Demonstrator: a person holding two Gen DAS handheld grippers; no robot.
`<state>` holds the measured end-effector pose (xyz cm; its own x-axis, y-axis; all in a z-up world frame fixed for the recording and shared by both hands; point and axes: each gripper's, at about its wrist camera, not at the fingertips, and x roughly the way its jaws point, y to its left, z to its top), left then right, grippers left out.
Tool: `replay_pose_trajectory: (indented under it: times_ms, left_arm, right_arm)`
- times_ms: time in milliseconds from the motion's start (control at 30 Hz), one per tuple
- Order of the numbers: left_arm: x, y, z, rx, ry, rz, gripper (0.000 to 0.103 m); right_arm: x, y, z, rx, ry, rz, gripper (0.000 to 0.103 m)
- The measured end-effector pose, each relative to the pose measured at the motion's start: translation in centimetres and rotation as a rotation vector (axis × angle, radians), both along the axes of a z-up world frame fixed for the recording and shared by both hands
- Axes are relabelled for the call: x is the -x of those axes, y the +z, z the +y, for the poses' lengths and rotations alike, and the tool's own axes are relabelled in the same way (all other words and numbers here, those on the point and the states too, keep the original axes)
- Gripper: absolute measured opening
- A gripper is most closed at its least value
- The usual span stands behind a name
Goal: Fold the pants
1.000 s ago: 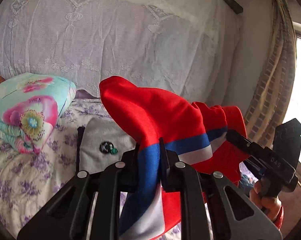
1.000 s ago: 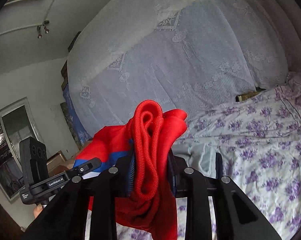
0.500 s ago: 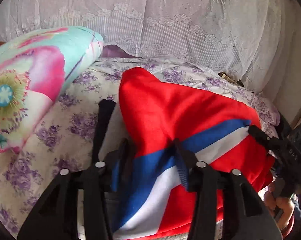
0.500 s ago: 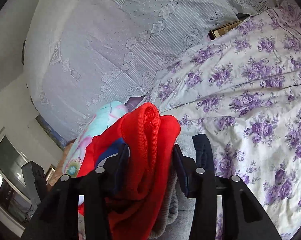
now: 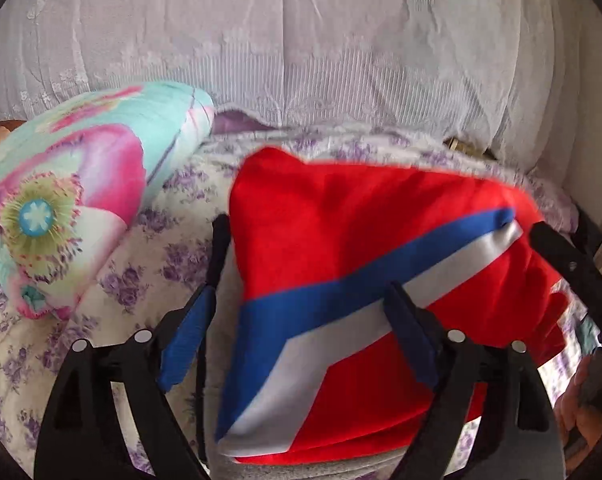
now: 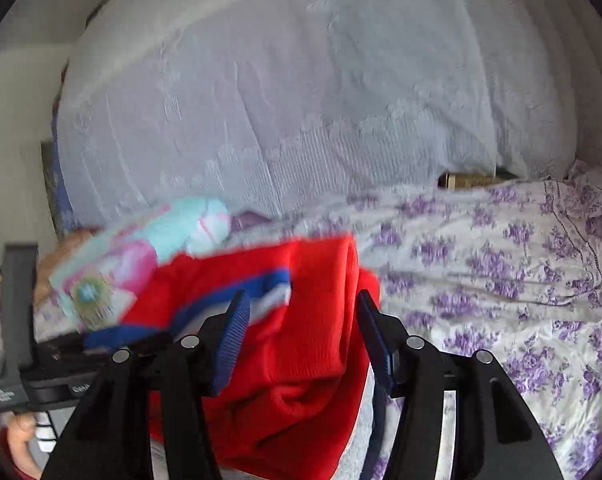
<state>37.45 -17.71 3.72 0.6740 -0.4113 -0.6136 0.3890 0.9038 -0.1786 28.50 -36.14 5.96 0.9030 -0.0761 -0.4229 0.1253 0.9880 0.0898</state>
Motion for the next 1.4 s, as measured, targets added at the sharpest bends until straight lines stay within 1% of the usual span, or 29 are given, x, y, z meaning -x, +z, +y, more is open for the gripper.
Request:
replay_pose_trajectory:
  times_ms: [33, 67, 100, 167, 200, 233, 267, 300, 333, 367, 400, 467, 533, 600, 700, 767, 933, 1033, 1133, 1200, 1333, 1400]
  left_arm:
    - [0.0, -0.5, 0.3, 0.015, 0.042, -0.009, 0.096]
    - [-0.1, -0.8, 0.6, 0.023, 0.066, -0.006, 0.099]
    - [-0.3, -0.9, 0.8, 0.040, 0.061, 0.006, 0.099]
    - [-0.4, -0.8, 1.3, 0.063, 0.062, 0.023, 0.099]
    - [-0.2, -0.6, 1.6, 0.072, 0.067, 0.022, 0.099]
    - [0.0, -0.5, 1.7, 0.075, 0.073, 0.017, 0.098]
    - [0.4, -0.4, 1.8, 0.074, 0.074, 0.008, 0.098]
    - [0.9, -0.3, 1.8, 0.071, 0.071, -0.006, 0.098]
    - [1.5, -0.2, 1.8, 0.060, 0.071, -0.025, 0.098]
    - [2.3, -0.2, 1.7, 0.041, 0.076, -0.050, 0.098]
    - [3.2, 0.0, 1.6, 0.018, 0.085, -0.082, 0.098]
    - [5.1, 0.1, 1.4, -0.043, 0.103, -0.151, 0.098]
    - [7.0, 0.1, 1.4, -0.097, 0.119, -0.203, 0.098]
    - [8.9, -0.1, 1.7, -0.124, 0.131, -0.232, 0.098]
    - [10.7, -0.6, 2.2, -0.143, 0.132, -0.209, 0.098]
    - [11.9, -0.8, 2.6, -0.145, 0.141, -0.193, 0.098]
    - [15.7, 0.0, 3.4, -0.148, 0.175, -0.248, 0.098]
    - [17.6, 0.0, 3.9, -0.160, 0.180, -0.269, 0.098]
    - [18.5, -0.1, 4.2, -0.175, 0.169, -0.284, 0.098]
    - [18.6, -0.1, 4.3, -0.175, 0.153, -0.286, 0.098]
    - [18.0, -0.3, 4.1, -0.172, 0.134, -0.267, 0.098]
    - [17.9, -0.6, 3.9, -0.169, 0.120, -0.251, 0.098]
  right_arm:
    - [-0.4, -1.2, -0.1, 0.011, -0.002, -0.001, 0.058]
    - [-0.2, -1.9, -0.1, 0.021, -0.015, -0.046, 0.059]
    - [0.0, -1.9, 0.1, 0.045, -0.021, -0.059, 0.060]
    - [0.6, -0.9, 1.2, 0.107, -0.022, -0.068, 0.061]
    - [1.3, -0.4, 1.7, 0.127, -0.027, -0.101, 0.062]
    - [2.2, 0.0, 2.1, 0.139, -0.035, -0.152, 0.065]
    - [3.0, 0.3, 2.4, 0.147, -0.049, -0.192, 0.077]
    - [3.6, 0.4, 2.7, 0.153, -0.058, -0.209, 0.089]
    - [3.9, 0.4, 3.0, 0.160, -0.065, -0.198, 0.093]
    - [4.0, 0.1, 3.1, 0.168, -0.083, -0.176, 0.095]
    - [4.3, -0.4, 3.0, 0.169, -0.119, -0.166, 0.095]
    - [5.5, -1.5, 2.5, 0.113, -0.167, -0.187, 0.095]
    - [7.0, -2.4, 2.2, 0.043, -0.176, -0.216, 0.096]
    - [8.1, -2.9, 2.6, 0.034, -0.187, -0.207, 0.099]
    - [9.9, -3.3, 4.0, 0.061, -0.201, -0.196, 0.099]
    - [11.4, -3.4, 4.9, 0.058, -0.215, -0.197, 0.099]
    - [15.5, -3.4, 6.1, 0.026, -0.250, -0.255, 0.099]
    - [16.9, -3.3, 6.4, 0.020, -0.262, -0.292, 0.099]
    - [17.4, -3.1, 6.8, 0.035, -0.273, -0.325, 0.099]
    - [17.3, -3.1, 6.9, 0.044, -0.275, -0.328, 0.099]
    - [16.1, -3.4, 6.8, 0.050, -0.284, -0.277, 0.099]
    - [15.7, -3.5, 6.6, 0.044, -0.276, -0.267, 0.099]
